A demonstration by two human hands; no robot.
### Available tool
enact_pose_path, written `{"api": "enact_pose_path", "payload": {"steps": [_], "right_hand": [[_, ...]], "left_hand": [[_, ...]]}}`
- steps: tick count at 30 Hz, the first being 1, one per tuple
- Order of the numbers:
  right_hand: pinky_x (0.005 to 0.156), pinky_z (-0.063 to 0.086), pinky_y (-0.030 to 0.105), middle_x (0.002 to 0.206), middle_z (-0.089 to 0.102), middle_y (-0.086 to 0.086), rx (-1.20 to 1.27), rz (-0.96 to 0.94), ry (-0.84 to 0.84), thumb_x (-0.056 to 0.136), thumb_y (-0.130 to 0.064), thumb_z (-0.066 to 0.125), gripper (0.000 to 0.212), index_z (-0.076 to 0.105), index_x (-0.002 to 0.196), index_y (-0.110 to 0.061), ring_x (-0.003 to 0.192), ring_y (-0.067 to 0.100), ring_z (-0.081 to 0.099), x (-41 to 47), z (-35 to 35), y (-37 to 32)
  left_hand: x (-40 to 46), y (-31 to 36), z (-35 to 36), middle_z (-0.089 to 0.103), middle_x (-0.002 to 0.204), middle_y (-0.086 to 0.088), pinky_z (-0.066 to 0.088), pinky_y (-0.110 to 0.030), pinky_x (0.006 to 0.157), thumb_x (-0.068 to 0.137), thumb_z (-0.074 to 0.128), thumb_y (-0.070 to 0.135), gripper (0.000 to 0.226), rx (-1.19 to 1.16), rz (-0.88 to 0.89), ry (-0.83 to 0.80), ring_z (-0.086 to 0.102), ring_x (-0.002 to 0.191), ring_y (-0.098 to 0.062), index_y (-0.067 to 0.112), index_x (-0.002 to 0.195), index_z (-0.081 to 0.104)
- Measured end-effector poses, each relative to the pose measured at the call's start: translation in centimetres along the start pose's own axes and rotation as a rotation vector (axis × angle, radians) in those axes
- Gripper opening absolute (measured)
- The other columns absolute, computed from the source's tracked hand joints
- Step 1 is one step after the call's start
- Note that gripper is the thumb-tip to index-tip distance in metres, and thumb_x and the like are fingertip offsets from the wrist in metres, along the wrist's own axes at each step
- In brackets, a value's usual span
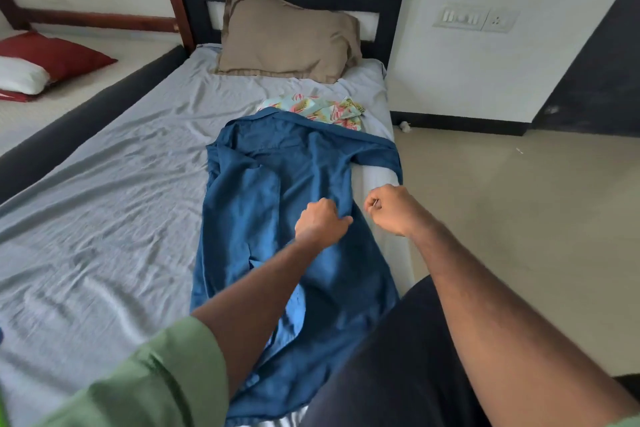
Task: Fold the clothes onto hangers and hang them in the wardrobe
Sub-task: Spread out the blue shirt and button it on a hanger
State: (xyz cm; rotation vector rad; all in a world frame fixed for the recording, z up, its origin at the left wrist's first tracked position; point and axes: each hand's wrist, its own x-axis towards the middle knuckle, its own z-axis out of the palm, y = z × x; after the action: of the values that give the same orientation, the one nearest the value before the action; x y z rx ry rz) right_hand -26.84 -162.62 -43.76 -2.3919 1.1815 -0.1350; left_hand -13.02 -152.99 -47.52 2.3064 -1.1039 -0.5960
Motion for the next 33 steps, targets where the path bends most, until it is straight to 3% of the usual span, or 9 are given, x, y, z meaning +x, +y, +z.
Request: {"api": "enact_pose_path", "payload": {"steps": [3,6,12,15,18,20,22,28,33], "right_hand": [[0.082,0.060,0.038,0.107,0.068,0.009,0.017,0.107,-0.093,0.087,-0.006,0.050,0.034,0.072,0.108,-0.022,0.086,0.025,0.069,0.1,0.4,2.1],[0.085,0.058,0.037,0.120,0.064,0.009,0.009,0.172,-0.176,0.089,-0.011,0.057,0.036,0.065,0.123,-0.020,0.097,0.028,0.066,0.1,2.4,2.9],[0.072,0.055,0.033,0.095,0.067,0.006,0.224,0.230,-0.071,0.083,-0.021,0.078,0.024,0.070,0.103,-0.010,0.087,0.027,0.067,0.7,4.5,2.4],[0.066,0.054,0.033,0.080,0.070,0.006,0.588,0.303,-0.021,0.084,-0.010,0.067,0.013,0.075,0.091,-0.003,0.077,0.024,0.066,1.5,4.1,2.3],[0.065,0.053,0.033,0.077,0.069,0.007,0.925,0.307,-0.147,0.090,0.000,0.052,0.024,0.075,0.093,-0.003,0.068,0.018,0.063,1.6,2.9,1.8],[0.061,0.048,0.030,0.074,0.066,0.005,0.833,0.250,-0.311,0.090,0.005,0.045,0.028,0.071,0.089,-0.007,0.064,0.015,0.059,1.5,2.4,1.5],[0.062,0.048,0.031,0.076,0.066,0.004,0.648,0.235,-0.343,0.089,0.001,0.048,0.025,0.072,0.088,-0.007,0.066,0.015,0.058,2.0,2.3,1.8],[0.054,0.050,0.026,0.089,0.071,0.008,0.729,0.384,0.060,0.093,-0.002,0.048,0.027,0.069,0.085,-0.018,0.067,0.018,0.067,7.2,1.0,4.1],[0.056,0.055,0.028,0.082,0.074,0.009,0.610,0.362,0.133,0.092,-0.003,0.050,0.027,0.070,0.077,-0.013,0.067,0.021,0.069,13.0,0.1,5.0]], "left_hand": [[1.7,1.9,2.0,0.063,0.105,-0.008,0.051,-0.036,0.078,0.092,0.062,0.033,0.026,0.025,-0.013,-0.067,0.061,0.096,-0.031,0.009,0.101,0.065],[2.0,2.5,3.4,0.061,0.092,-0.005,0.049,-0.035,0.072,0.090,0.066,0.027,0.019,0.005,0.006,-0.032,0.060,0.087,-0.028,0.008,0.093,0.065],[2.4,2.4,3.4,0.063,0.078,-0.005,0.048,-0.033,0.066,0.087,0.069,0.024,0.021,-0.127,-0.003,0.133,0.061,0.078,-0.028,0.010,0.075,0.060],[1.6,2.7,3.6,0.058,0.067,-0.005,0.048,-0.035,0.065,0.092,0.064,0.035,0.041,-0.193,-0.050,0.145,0.061,0.075,-0.031,0.008,0.064,0.053],[1.9,3.2,4.3,0.065,0.082,-0.006,0.047,-0.031,0.064,0.087,0.055,0.066,0.060,-0.410,-0.281,0.030,0.068,0.079,-0.031,0.006,0.084,0.064],[2.5,3.1,4.2,0.070,0.083,-0.008,0.050,-0.028,0.056,0.073,0.060,0.071,0.068,-0.547,-0.409,-0.056,0.065,0.058,-0.026,0.006,0.093,0.070],[3.4,2.6,3.9,0.070,0.070,-0.006,0.048,-0.026,0.050,0.072,0.066,0.052,0.050,-0.512,-0.396,-0.084,0.056,0.043,-0.022,0.005,0.088,0.073],[7.0,1.8,2.2,0.071,0.067,-0.013,0.062,-0.038,0.064,0.079,0.074,0.045,0.045,-0.265,-0.131,0.033,0.070,0.065,-0.030,0.001,0.074,0.066],[14.3,1.0,-1.8,0.071,0.088,-0.005,0.055,-0.037,0.081,0.091,0.061,0.023,0.010,-0.123,0.053,0.113,0.065,0.087,-0.028,0.023,0.081,0.065]]}}
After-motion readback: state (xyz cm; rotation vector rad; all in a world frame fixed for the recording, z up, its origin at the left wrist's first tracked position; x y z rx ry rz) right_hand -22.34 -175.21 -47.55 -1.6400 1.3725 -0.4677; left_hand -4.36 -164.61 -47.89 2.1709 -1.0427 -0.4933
